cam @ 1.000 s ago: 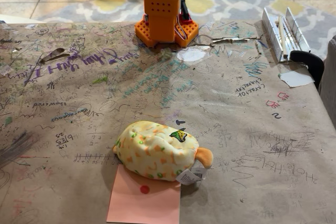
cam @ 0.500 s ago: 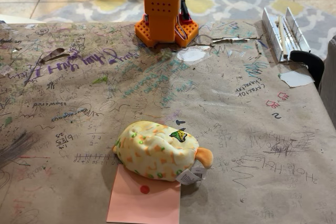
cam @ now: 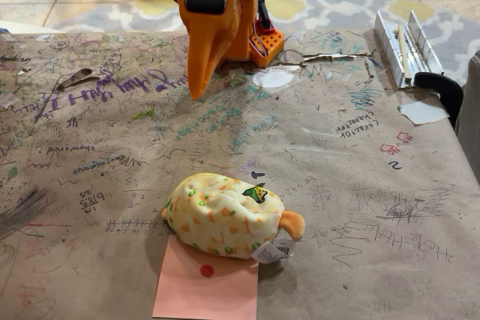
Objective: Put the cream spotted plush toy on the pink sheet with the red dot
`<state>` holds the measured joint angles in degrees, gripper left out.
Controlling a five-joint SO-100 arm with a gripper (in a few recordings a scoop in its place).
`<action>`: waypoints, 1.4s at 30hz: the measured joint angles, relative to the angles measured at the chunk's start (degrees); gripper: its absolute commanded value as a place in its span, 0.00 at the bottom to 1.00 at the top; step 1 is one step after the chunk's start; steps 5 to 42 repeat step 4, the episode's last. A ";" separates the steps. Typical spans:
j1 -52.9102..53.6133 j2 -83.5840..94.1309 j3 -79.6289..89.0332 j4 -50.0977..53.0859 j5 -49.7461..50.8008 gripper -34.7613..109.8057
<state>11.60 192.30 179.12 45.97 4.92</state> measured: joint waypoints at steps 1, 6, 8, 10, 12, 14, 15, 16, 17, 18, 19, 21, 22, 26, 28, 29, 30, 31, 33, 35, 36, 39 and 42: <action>0.09 0.18 0.00 0.53 0.70 0.24; 0.09 0.26 0.00 0.88 1.67 0.24; 0.09 0.26 0.00 0.88 1.67 0.24; 0.09 0.26 0.00 0.88 1.67 0.24; 0.09 0.26 0.00 0.88 1.67 0.24; 0.09 0.26 0.00 0.88 1.67 0.24; 0.09 0.26 0.00 0.88 1.67 0.24; 0.09 0.26 0.00 0.88 1.67 0.24; 0.09 0.26 0.00 0.88 1.67 0.24; 0.09 0.26 0.00 0.88 1.67 0.24; 0.09 0.26 0.00 0.88 1.67 0.24; 0.09 0.26 0.00 0.88 1.67 0.24; 0.09 0.26 0.00 0.88 1.67 0.24; 0.09 0.26 0.00 0.88 1.67 0.24; 0.09 0.26 0.00 0.88 1.67 0.24; 0.09 0.26 0.00 0.88 1.67 0.24; 0.09 0.26 0.00 0.88 1.67 0.24; 0.09 0.26 0.00 0.88 1.67 0.24; 0.09 0.26 0.00 0.88 1.67 0.24; 0.09 0.26 0.00 0.88 1.67 0.24; 0.09 0.26 0.00 0.88 1.67 0.24; 0.09 0.26 0.00 0.88 1.67 0.24; 0.09 0.26 0.00 0.88 1.67 0.24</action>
